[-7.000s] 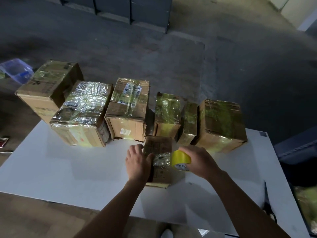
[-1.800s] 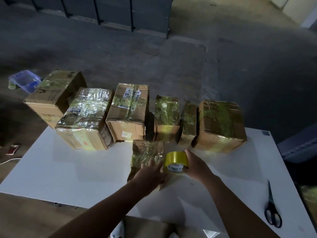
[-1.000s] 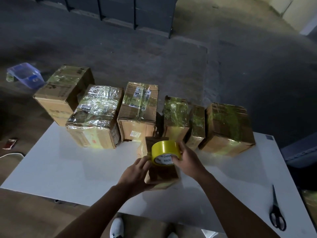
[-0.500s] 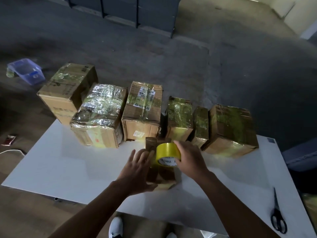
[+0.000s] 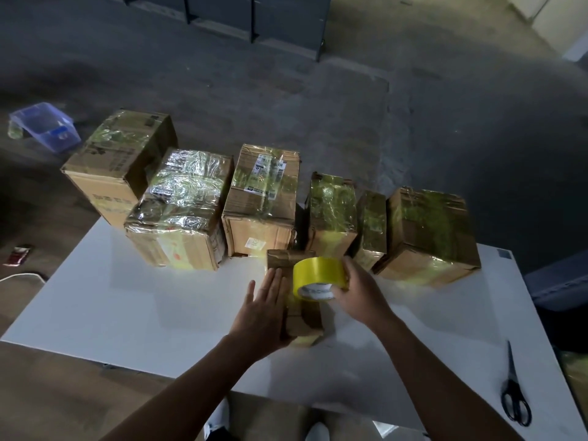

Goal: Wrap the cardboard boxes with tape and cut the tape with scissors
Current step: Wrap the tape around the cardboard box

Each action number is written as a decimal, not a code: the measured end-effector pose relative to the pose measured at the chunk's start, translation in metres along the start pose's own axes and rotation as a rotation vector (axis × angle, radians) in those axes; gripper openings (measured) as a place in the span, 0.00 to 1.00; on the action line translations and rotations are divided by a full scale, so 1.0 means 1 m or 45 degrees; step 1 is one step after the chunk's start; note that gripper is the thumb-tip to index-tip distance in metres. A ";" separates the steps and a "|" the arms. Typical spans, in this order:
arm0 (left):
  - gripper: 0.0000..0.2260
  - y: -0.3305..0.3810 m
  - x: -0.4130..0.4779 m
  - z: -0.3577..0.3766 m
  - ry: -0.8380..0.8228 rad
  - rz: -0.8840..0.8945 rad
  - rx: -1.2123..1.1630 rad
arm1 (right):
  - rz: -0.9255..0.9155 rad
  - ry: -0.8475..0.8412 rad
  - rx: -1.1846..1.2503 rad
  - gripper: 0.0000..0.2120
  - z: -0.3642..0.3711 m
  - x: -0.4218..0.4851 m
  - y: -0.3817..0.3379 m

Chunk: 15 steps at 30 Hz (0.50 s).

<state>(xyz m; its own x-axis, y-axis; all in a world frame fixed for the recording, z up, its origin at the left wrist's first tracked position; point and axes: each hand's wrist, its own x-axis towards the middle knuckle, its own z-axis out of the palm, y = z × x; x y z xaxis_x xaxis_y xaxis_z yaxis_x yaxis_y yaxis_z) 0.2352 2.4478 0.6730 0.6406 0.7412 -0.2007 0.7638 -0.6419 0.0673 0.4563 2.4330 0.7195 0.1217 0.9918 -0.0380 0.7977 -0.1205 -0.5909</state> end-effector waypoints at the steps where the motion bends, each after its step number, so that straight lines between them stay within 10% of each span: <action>1: 0.47 0.000 0.000 0.000 0.010 -0.009 -0.006 | 0.008 0.009 -0.096 0.19 -0.008 0.001 0.008; 15: 0.46 0.023 0.009 -0.027 -0.140 -0.027 0.054 | 0.102 -0.038 -0.433 0.15 -0.012 -0.005 0.039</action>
<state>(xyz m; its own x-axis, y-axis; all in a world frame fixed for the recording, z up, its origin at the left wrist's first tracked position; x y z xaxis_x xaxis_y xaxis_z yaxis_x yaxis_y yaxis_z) 0.2611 2.4450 0.6987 0.6099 0.7302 -0.3080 0.7716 -0.6357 0.0209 0.4940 2.4227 0.7060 0.1783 0.9789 -0.1002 0.9381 -0.1998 -0.2829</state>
